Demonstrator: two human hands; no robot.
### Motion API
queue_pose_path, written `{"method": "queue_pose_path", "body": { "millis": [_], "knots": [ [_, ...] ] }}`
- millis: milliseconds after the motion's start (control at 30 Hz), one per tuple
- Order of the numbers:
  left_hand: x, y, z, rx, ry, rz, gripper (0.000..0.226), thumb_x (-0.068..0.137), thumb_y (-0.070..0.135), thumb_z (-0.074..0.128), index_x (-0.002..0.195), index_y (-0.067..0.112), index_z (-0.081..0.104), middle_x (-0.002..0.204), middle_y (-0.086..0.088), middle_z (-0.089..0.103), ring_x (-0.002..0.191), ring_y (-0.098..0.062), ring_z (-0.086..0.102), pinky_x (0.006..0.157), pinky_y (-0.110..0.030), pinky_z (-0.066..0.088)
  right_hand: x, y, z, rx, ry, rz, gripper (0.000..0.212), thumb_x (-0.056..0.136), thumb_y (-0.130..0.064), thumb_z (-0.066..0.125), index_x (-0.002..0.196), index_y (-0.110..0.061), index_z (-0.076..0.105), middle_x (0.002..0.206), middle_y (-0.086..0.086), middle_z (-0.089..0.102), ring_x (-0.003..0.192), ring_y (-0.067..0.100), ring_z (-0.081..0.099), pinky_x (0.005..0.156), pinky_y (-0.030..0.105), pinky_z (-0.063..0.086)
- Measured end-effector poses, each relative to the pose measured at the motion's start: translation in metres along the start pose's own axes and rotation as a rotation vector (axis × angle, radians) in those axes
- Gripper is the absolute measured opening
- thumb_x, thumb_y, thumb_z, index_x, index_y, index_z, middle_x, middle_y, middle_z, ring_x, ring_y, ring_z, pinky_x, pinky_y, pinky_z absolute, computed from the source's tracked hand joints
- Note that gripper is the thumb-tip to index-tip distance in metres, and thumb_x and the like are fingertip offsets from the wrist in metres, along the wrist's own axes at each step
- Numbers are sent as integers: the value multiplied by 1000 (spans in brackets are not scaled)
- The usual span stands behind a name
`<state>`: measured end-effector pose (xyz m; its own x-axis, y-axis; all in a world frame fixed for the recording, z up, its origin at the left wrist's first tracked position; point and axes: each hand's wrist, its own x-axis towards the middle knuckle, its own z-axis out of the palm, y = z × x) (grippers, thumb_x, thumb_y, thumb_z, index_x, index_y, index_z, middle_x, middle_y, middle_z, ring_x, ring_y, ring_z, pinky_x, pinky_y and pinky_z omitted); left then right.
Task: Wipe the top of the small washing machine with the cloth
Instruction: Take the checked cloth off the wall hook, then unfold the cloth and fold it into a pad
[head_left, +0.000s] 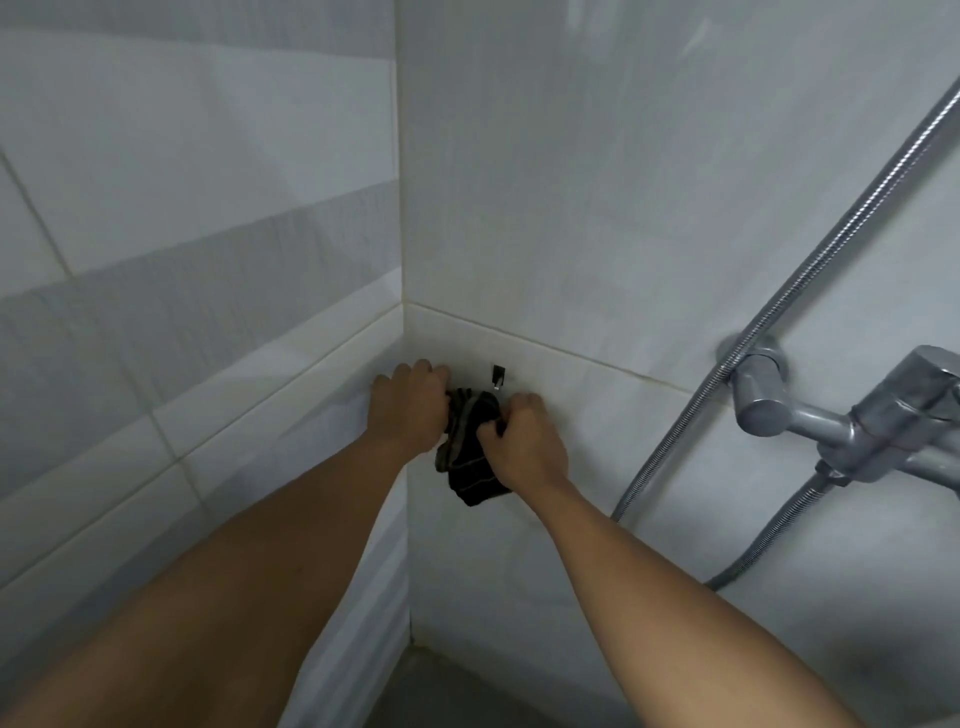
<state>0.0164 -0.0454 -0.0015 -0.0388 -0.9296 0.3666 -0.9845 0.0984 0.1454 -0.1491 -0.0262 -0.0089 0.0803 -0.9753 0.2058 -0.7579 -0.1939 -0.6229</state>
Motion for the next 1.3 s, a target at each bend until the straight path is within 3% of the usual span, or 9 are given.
{"method": "queue_pose_path", "body": {
  "millis": [267,367,467,667,800,867,1000,1167,1300],
  "knots": [
    [-25,31,-52,-82,-117,-15,15,98,9,52,93,3,65,77,-8,57,69,-21,52,51,-28,32,-40,0,-55,100,-38,-22,18,77,-26,68,82,-15,55,68,-2,59,63,20,59,55,35,50],
    [-43,61,-76,-124,-155,-31,14,95,9,54,104,4,63,83,-12,60,75,-28,59,54,-33,43,-62,-2,-84,109,-18,-73,22,75,-30,66,93,-24,55,79,-2,65,71,19,64,62,39,56],
    [-67,101,-105,-178,-213,5,37,92,5,54,126,16,58,104,-15,65,88,-32,64,67,-36,51,-94,0,-123,71,-7,-104,42,77,-30,65,118,-28,57,100,-1,68,86,20,66,75,38,57],
    [-129,194,-157,-263,-210,15,21,84,-4,56,93,8,71,98,-14,69,89,-32,66,70,-38,54,-172,20,-210,22,39,-164,23,84,-24,64,107,-25,65,101,-1,67,89,20,65,76,39,56],
    [-178,256,-184,-439,-214,33,14,76,7,61,84,15,70,87,-7,72,81,-25,67,73,-38,58,-227,42,-268,35,68,-210,24,85,-20,65,109,-23,65,110,-2,65,96,18,63,84,37,54],
    [-202,289,-197,-536,-241,37,13,71,18,67,83,16,71,85,-6,72,76,-20,65,67,-32,55,-252,54,-293,51,61,-218,22,84,-15,66,104,-23,66,107,-3,65,95,17,63,83,34,53],
    [-238,348,-221,-690,-269,61,41,58,31,62,90,10,76,97,-12,74,93,-24,68,84,-38,55,-299,74,-339,98,64,-187,24,82,-14,74,101,-24,63,99,-6,64,91,15,63,78,30,52],
    [-256,397,-241,-796,-340,111,21,68,25,82,86,15,79,100,-9,76,98,-21,70,92,-37,56,-341,87,-390,148,109,-136,44,77,-25,83,110,-21,54,91,-6,59,72,8,57,60,25,44],
    [-258,431,-258,-794,-338,171,8,77,13,77,83,8,80,73,-8,69,70,-26,61,71,-35,53,-362,95,-425,145,140,-109,57,70,-25,89,113,-22,52,95,-3,62,79,16,63,67,28,50]
  ]
}}
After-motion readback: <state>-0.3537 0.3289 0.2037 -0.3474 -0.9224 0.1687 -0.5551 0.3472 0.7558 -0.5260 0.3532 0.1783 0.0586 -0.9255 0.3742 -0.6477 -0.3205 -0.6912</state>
